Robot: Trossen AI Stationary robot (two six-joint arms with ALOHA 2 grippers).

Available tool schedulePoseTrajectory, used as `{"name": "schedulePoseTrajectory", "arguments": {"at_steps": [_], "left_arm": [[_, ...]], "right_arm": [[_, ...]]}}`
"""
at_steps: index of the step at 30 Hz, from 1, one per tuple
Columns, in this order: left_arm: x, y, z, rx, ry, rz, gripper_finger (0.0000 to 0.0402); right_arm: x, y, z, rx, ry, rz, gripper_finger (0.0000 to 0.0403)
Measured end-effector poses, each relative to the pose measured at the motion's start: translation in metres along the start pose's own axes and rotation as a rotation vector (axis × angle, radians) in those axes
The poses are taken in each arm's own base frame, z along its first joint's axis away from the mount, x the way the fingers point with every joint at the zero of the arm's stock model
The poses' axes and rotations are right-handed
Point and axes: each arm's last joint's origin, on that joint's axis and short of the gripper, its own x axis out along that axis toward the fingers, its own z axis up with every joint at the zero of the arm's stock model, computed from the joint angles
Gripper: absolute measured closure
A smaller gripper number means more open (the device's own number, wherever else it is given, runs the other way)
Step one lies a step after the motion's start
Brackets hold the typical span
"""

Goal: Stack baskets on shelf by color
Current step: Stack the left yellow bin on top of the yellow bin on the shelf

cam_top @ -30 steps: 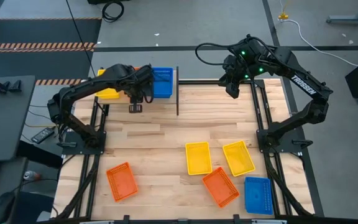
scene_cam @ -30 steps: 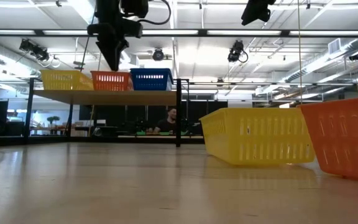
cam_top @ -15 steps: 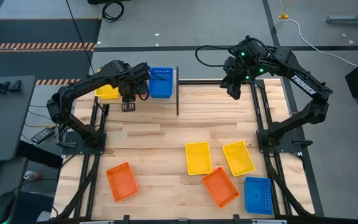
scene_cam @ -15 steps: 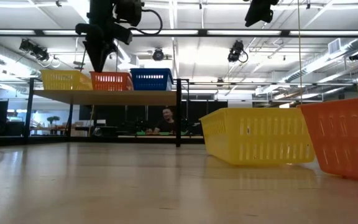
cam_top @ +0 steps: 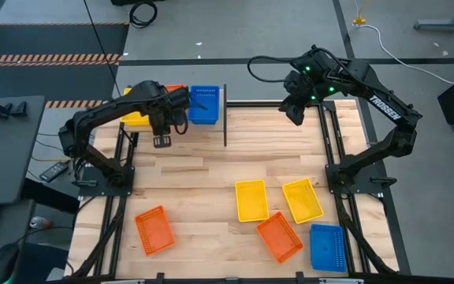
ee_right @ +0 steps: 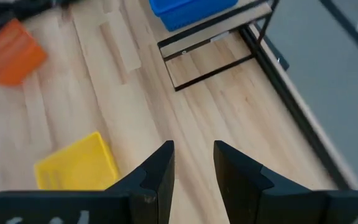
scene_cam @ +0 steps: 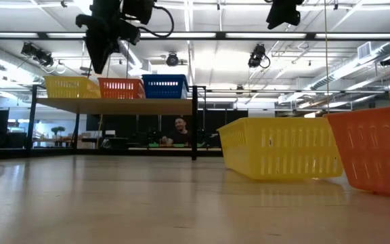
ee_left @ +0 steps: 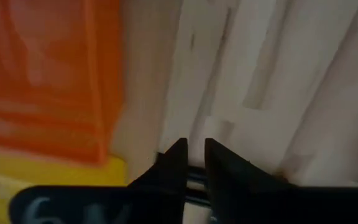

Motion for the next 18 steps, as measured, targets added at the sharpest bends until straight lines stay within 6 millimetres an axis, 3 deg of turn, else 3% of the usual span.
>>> {"name": "schedulePoseTrajectory", "arguments": {"at_steps": [4,10,18], "left_arm": [[-0.004,-0.009,0.001,-0.135,-0.011,0.001,0.0364],[-0.020,-0.030,-0.002,-0.201,-0.111,-0.022,0.0391],[-0.079,-0.057,-0.016,-0.278,-0.506,-0.077,0.0390]], "right_arm": [[0.009,0.001,0.003,0.110,0.024,0.031,0.0284],[0.044,0.022,-0.007,0.046,0.185,0.161,0.0284],[0.088,0.065,-0.027,0.042,0.372,0.212,0.0284]]}}
